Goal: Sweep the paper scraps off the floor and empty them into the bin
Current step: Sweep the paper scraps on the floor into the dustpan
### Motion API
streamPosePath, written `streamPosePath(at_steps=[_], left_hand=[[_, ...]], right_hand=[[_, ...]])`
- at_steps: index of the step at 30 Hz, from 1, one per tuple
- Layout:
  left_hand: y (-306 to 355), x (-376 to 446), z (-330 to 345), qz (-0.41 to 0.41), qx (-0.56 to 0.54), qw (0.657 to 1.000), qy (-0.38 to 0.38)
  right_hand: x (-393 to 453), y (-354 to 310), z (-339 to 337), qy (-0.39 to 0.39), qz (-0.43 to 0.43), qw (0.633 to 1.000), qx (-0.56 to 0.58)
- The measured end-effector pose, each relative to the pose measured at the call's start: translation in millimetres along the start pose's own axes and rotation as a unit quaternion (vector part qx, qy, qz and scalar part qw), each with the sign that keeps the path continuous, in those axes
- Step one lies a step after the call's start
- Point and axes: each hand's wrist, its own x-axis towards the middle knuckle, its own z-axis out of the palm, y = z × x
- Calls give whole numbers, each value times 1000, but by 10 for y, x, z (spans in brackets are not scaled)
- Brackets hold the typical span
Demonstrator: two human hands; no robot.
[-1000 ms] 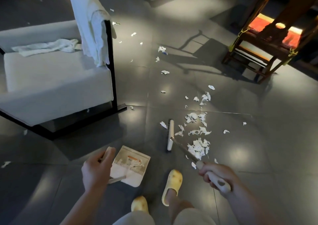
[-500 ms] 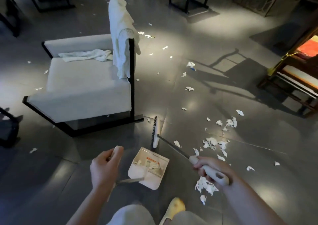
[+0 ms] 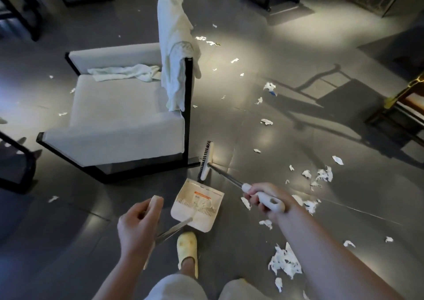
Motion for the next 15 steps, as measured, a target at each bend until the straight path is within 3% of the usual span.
streamPosePath(at_steps=[5,11,15], left_hand=[[79,562,-50,-8,22,999,-23],[162,1064,29,-17,36,998,-58],[264,1337,156,11,69,989,-132]], right_hand=[[458,-338,321,-7,8,998,66],[811,-277,258,3,69,988,138],[580,-47,-6,66,84,987,120]])
